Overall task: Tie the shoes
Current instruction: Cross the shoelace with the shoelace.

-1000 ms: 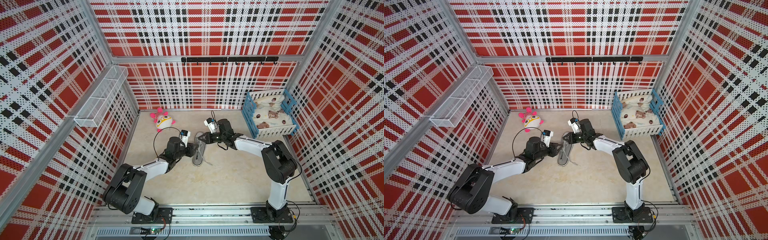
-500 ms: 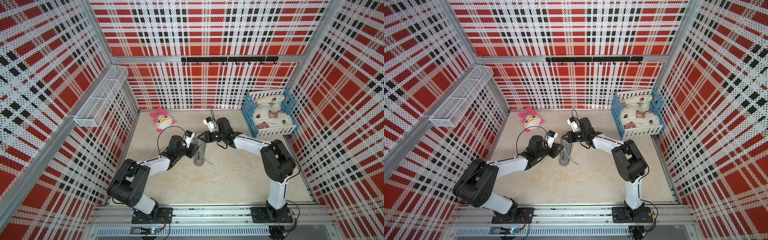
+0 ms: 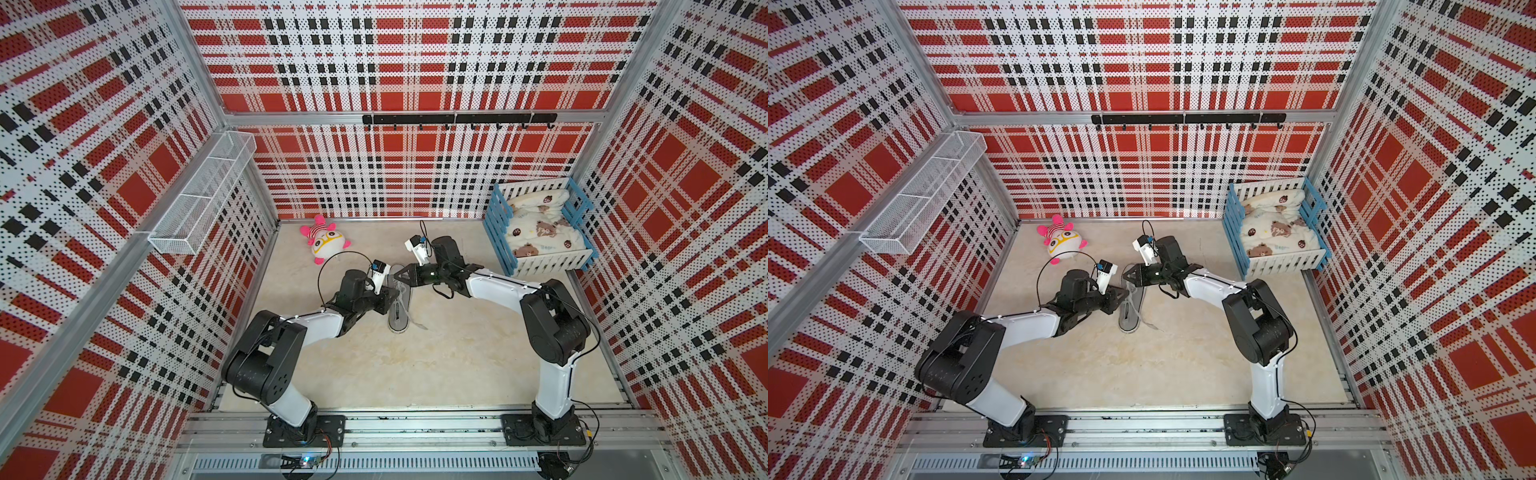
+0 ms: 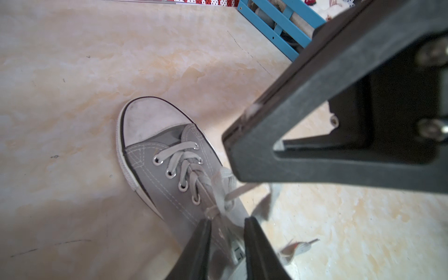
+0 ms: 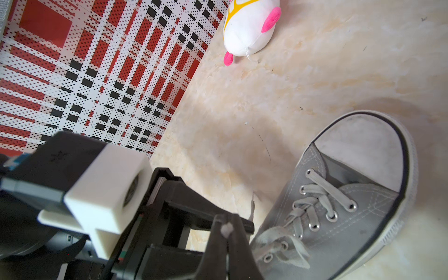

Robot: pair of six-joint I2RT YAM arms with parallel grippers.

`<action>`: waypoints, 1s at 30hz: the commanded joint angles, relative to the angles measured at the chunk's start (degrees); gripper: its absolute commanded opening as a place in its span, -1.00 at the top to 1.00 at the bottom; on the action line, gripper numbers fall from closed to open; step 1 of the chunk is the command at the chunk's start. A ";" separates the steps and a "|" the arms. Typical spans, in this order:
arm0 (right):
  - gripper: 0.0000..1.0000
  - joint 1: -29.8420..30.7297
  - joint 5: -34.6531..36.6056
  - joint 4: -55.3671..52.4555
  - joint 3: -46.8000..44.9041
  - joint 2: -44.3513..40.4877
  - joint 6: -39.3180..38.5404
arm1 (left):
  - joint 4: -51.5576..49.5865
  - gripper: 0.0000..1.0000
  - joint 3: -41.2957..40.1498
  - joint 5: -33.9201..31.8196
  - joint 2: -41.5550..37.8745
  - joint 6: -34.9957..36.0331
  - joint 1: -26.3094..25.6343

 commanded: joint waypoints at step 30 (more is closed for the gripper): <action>1.00 1.09 0.29 0.16 2.80 1.94 0.31 | 7.88 0.50 -0.91 -0.40 1.99 -1.52 -1.69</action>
